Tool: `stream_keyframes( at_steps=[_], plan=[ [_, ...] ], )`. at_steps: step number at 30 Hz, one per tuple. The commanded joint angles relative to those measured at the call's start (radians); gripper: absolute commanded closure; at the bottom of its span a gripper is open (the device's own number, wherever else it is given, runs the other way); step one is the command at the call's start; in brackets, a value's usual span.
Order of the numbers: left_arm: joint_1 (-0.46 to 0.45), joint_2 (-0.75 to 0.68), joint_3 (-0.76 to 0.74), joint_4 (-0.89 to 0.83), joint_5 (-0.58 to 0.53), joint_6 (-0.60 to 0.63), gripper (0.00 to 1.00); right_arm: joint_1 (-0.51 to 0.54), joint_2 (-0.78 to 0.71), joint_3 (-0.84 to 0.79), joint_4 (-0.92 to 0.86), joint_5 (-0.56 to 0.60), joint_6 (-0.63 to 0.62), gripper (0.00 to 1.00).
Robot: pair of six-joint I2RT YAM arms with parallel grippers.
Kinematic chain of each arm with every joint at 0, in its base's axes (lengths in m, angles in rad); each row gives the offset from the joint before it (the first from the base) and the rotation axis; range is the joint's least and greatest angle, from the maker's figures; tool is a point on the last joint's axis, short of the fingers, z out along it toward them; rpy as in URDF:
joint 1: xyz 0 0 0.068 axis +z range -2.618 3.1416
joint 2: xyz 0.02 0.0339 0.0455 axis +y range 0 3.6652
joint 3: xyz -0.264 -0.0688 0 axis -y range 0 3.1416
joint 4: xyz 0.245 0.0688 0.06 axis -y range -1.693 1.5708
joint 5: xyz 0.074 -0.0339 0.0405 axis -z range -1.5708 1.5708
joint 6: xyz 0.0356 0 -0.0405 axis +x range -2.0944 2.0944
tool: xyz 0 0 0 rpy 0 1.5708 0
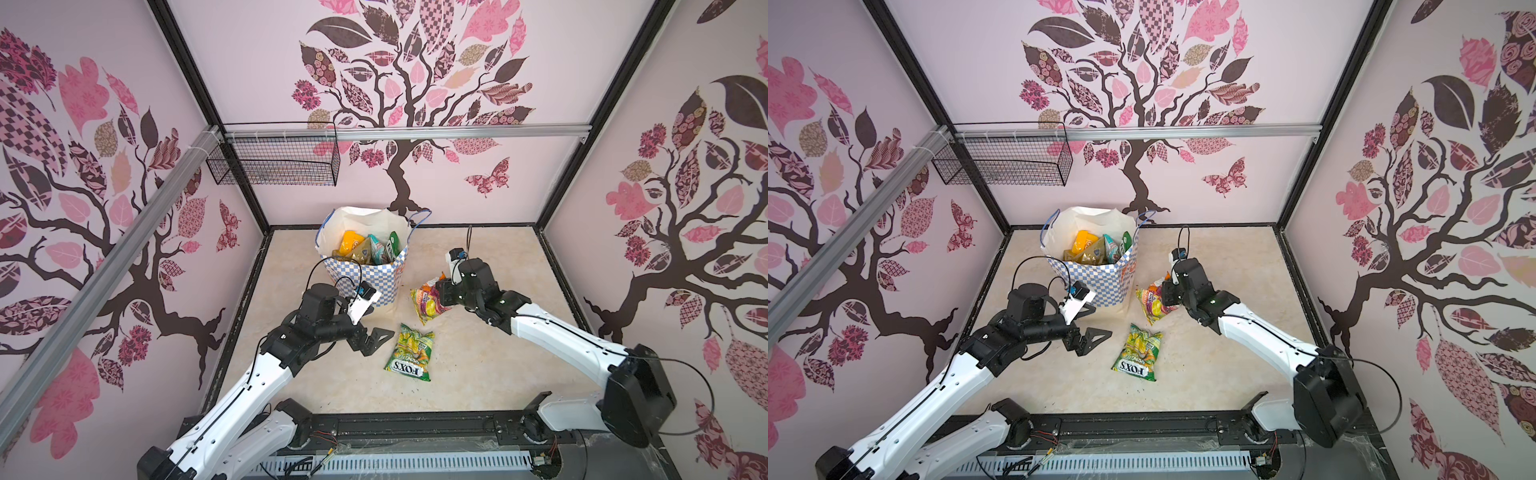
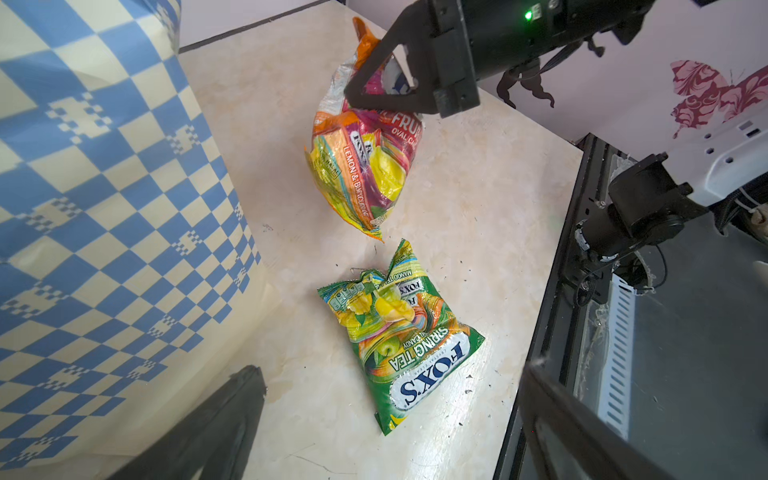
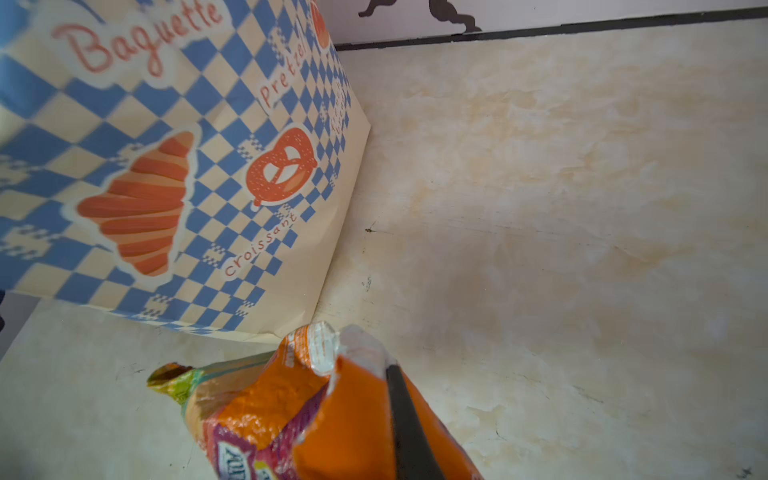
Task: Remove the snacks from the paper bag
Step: 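Lift the orange packet out with the right gripper and lower it beside the green packet, then release the orange packet with the right gripper while the left rises over the bag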
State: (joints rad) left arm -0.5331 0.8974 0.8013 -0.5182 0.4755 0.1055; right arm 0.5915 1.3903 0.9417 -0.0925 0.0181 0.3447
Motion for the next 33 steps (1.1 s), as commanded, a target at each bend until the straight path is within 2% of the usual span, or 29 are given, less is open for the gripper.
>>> stream_keyframes(
  at_steps=[1,5,7,13,18,20,26,28,33],
  plan=[
    [-0.003,0.002,0.046,-0.006,-0.045,0.000,0.01,-0.012,0.090,0.043,0.077,-0.042,0.012,1.00],
    [-0.005,0.009,0.049,-0.006,-0.059,-0.004,0.01,-0.022,0.197,0.069,0.080,-0.040,0.001,0.99],
    [-0.004,0.006,0.049,-0.002,-0.063,-0.003,0.01,-0.023,0.240,0.077,0.079,-0.051,-0.005,0.86],
    [-0.004,-0.013,0.037,0.017,-0.093,-0.006,0.01,-0.023,0.309,0.090,0.048,-0.048,-0.015,0.66],
    [-0.004,-0.026,0.029,0.034,-0.137,-0.008,0.01,-0.024,0.303,0.112,0.004,-0.026,-0.029,0.41],
    [-0.004,-0.028,0.027,0.035,-0.162,-0.008,0.01,-0.024,0.281,0.126,-0.029,-0.015,-0.039,0.28],
    [-0.003,-0.053,0.022,0.044,-0.235,-0.008,0.01,-0.024,0.131,0.122,-0.077,-0.025,-0.067,0.10],
    [-0.003,-0.064,0.018,0.052,-0.286,-0.017,0.01,-0.024,0.072,0.115,-0.084,-0.053,-0.074,0.01],
    [-0.003,-0.081,0.019,0.055,-0.408,-0.043,0.01,-0.025,-0.087,0.097,-0.096,-0.102,-0.074,0.00]
  ],
)
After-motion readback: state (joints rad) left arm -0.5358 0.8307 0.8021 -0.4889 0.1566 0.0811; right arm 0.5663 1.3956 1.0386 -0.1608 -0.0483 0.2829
